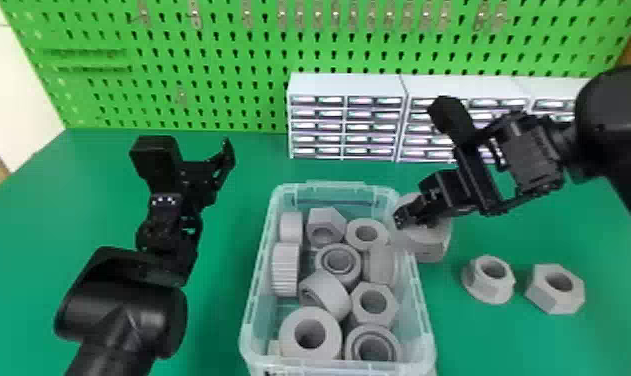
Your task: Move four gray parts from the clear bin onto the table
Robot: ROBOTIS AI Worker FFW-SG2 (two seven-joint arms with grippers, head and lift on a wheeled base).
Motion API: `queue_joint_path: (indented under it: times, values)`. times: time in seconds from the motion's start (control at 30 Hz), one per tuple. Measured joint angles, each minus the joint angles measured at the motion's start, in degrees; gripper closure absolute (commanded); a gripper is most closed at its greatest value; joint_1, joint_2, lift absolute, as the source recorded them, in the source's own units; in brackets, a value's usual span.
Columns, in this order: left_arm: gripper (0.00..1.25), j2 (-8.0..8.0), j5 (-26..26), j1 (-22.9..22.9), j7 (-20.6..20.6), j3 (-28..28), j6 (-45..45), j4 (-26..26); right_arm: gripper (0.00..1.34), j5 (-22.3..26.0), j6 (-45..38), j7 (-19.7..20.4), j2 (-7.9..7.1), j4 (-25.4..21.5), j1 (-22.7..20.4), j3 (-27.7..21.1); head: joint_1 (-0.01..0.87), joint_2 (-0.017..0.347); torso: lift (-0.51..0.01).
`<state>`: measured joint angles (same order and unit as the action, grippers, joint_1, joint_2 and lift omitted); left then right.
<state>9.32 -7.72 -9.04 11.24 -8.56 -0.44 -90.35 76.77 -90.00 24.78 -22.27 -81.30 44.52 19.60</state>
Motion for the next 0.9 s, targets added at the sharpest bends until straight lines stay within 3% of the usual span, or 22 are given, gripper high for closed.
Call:
queue_joint_path:
  times: [0.37, 0.9]
  values:
    - [0.28, -0.08, 0.0, -0.3, 0.2, -0.2, 0.0, 0.0, 1.05, -3.6, 0.0, 0.0, -0.12, 0.7, -3.2, -4.1, 0.693, 0.072, -0.052]
    - [0.28, -0.09, -0.3, -0.4, 0.5, -0.1, 0.0, 0.0, 1.05, -7.4, 0.0, 0.0, 0.20, 3.4, -6.7, -5.6, 0.693, 0.072, -0.052]
